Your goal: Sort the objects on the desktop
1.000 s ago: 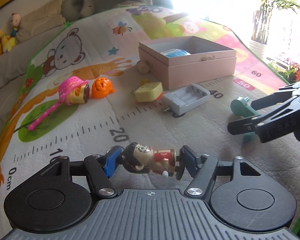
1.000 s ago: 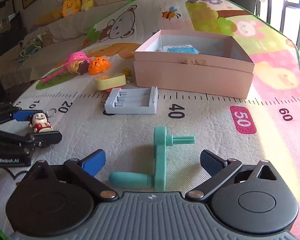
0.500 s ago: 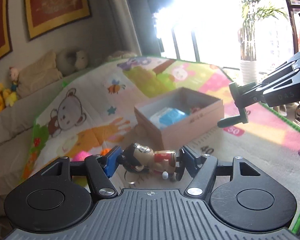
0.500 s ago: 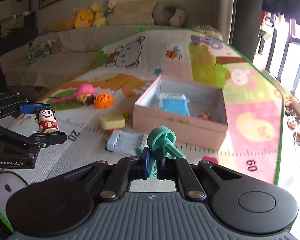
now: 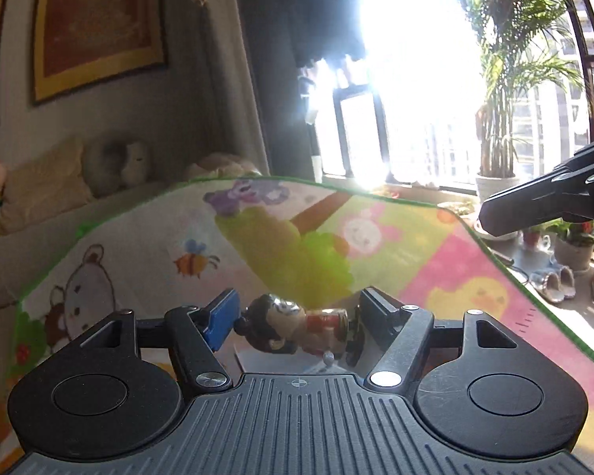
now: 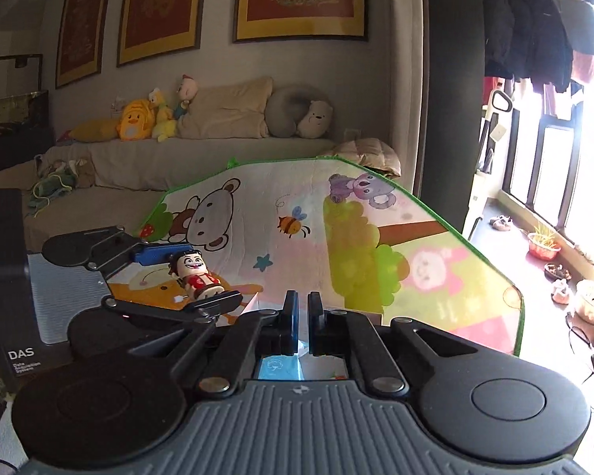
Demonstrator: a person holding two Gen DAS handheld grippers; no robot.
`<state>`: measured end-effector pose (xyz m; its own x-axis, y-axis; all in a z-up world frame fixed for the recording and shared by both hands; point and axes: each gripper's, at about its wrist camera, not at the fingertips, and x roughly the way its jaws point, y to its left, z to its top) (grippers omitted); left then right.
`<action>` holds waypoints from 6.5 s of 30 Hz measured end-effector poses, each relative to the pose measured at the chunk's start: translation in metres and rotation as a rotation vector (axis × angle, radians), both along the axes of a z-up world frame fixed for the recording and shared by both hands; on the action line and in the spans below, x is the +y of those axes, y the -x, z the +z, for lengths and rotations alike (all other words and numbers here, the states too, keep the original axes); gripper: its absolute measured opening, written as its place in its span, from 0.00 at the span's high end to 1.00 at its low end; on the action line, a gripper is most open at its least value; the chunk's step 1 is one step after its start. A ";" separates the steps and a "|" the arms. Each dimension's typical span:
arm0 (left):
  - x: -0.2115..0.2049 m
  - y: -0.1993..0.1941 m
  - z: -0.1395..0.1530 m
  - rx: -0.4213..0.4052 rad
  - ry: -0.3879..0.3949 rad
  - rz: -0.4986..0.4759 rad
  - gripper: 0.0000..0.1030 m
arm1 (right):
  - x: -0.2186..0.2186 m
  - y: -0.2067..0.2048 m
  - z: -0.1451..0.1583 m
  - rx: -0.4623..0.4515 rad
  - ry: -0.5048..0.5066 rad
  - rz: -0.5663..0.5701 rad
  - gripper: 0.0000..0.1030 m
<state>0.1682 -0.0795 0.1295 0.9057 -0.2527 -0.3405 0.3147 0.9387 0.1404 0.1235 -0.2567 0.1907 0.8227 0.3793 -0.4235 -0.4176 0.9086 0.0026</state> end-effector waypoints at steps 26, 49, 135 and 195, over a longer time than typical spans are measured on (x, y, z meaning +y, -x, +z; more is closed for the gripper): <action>0.084 0.132 -0.101 0.417 0.097 0.042 0.02 | 0.082 0.051 -0.161 0.319 0.411 0.257 0.82; 0.116 0.124 -0.103 0.424 0.216 0.100 0.01 | 0.058 -0.111 -0.047 0.123 0.211 -0.112 0.95; 0.035 0.178 -0.109 0.365 -0.100 -0.111 0.07 | 0.010 0.063 -0.192 0.299 -0.002 -0.133 0.00; 0.058 0.121 -0.121 0.396 0.016 0.029 0.22 | 0.001 0.061 -0.189 0.311 -0.045 -0.152 0.00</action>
